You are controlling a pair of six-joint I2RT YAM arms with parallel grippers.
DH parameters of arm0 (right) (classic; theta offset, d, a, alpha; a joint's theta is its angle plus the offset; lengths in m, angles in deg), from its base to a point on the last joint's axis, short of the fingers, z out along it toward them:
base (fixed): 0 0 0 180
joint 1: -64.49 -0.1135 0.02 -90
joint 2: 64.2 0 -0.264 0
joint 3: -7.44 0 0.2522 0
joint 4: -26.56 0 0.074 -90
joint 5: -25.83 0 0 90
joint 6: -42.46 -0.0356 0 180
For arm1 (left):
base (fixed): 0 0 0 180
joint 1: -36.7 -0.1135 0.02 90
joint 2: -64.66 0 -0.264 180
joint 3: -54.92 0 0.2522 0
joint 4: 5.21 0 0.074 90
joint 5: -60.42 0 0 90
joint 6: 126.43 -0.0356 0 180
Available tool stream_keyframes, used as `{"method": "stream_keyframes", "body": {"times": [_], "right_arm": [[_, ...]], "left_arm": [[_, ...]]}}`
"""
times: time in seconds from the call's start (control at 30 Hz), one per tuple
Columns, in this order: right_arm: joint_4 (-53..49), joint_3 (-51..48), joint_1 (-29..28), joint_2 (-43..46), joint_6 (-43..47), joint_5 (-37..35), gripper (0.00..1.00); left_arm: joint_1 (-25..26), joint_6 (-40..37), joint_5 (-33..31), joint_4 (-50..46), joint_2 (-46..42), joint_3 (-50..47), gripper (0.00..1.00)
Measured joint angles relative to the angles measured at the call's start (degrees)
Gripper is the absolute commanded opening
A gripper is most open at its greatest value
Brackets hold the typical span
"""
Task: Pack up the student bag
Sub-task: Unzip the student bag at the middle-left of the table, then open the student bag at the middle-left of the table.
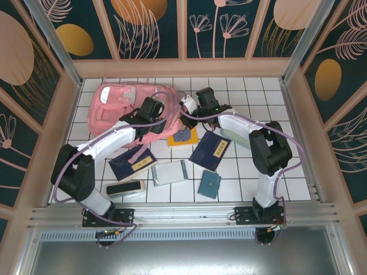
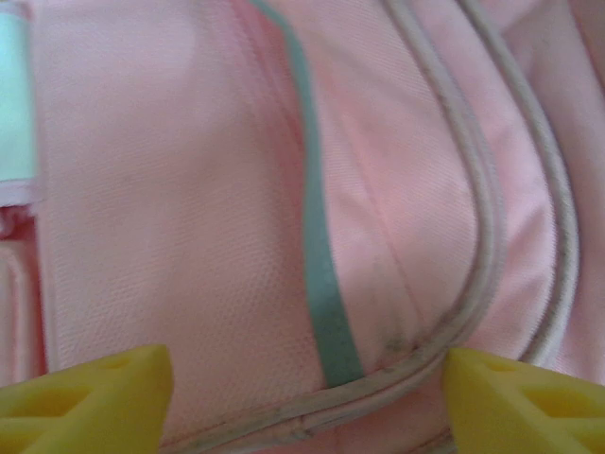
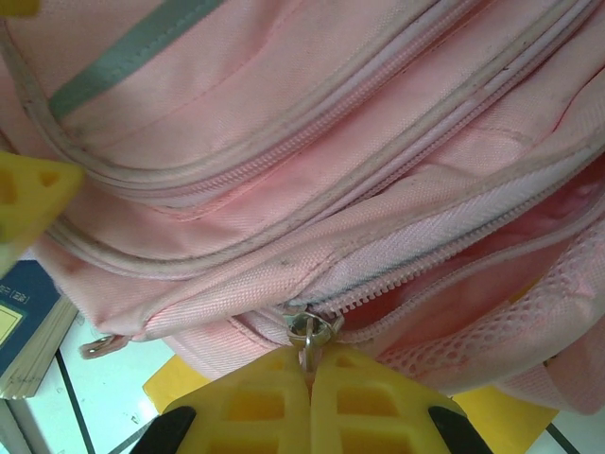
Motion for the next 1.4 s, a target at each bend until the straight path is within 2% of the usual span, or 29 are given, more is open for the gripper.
{"method": "stream_keyframes", "body": {"times": [0.13,0.37,0.4,0.5,0.53,0.57,0.6,0.67,0.7,0.97,1.23,1.33,1.4], "right_arm": [[0.0,0.0,0.0,0.0,0.0,-0.2,0.0],[0.4,0.0,0.0,0.0,0.0,-0.9,0.0],[0.4,0.0,0.0,0.0,0.0,-1.0,0.0],[0.4,0.0,0.1,0.0,0.0,-1.3,0.0],[0.4,0.0,0.1,0.0,0.0,-1.3,0.0],[0.4,0.0,0.1,0.0,0.0,-1.3,0.0],[0.4,-0.1,0.1,0.0,0.1,-1.3,0.0],[0.4,-0.1,0.1,0.0,0.4,-1.2,0.0],[0.4,-0.2,0.1,0.0,0.5,-1.2,0.0],[0.5,-1.5,0.1,1.0,1.3,0.0,0.0],[1.8,-3.9,0.1,1.8,1.3,0.2,0.0],[2.4,-4.8,0.1,1.8,1.3,0.2,0.0],[2.7,-4.9,0.1,1.8,1.3,0.3,0.0]], "left_arm": [[0.0,-0.5,3.3,1.2,1.0,0.0,0.35],[0.3,-1.4,5.4,2.8,1.0,0.0,0.02],[0.3,-1.5,5.5,2.9,1.0,0.0,0.0],[0.3,-1.5,5.5,3.2,1.0,0.0,0.0],[0.3,-1.6,5.6,3.2,1.0,0.0,0.08],[0.3,-1.9,5.7,3.2,1.0,0.0,0.3],[0.3,-2.3,5.7,3.2,1.0,0.0,0.45],[0.2,-3.2,5.9,3.8,1.0,0.0,0.58],[0.2,-3.9,6.3,4.0,1.0,0.0,0.6],[-0.1,-9.6,5.7,3.6,4.2,3.1,0.59],[-0.8,-9.7,6.9,3.8,9.3,3.9,0.58],[-1.6,-9.1,9.2,3.8,9.9,3.9,0.44],[-1.7,-8.7,10.5,3.9,10.6,4.0,0.29]]}}
